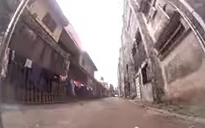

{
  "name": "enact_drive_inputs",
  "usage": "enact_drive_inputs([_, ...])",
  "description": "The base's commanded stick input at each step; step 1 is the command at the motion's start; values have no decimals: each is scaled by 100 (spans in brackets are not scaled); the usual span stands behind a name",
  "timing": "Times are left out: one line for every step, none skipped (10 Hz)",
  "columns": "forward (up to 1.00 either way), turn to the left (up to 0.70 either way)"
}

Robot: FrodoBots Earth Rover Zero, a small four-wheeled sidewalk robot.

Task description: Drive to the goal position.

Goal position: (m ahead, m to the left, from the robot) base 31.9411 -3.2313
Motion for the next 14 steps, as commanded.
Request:
enact_drive_inputs([74,3])
enact_drive_inputs([74,3])
enact_drive_inputs([74,3])
enact_drive_inputs([74,3])
enact_drive_inputs([74,3])
enact_drive_inputs([74,3])
enact_drive_inputs([74,3])
enact_drive_inputs([74,3])
enact_drive_inputs([74,3])
enact_drive_inputs([74,3])
enact_drive_inputs([74,3])
enact_drive_inputs([74,3])
enact_drive_inputs([74,3])
enact_drive_inputs([74,3])
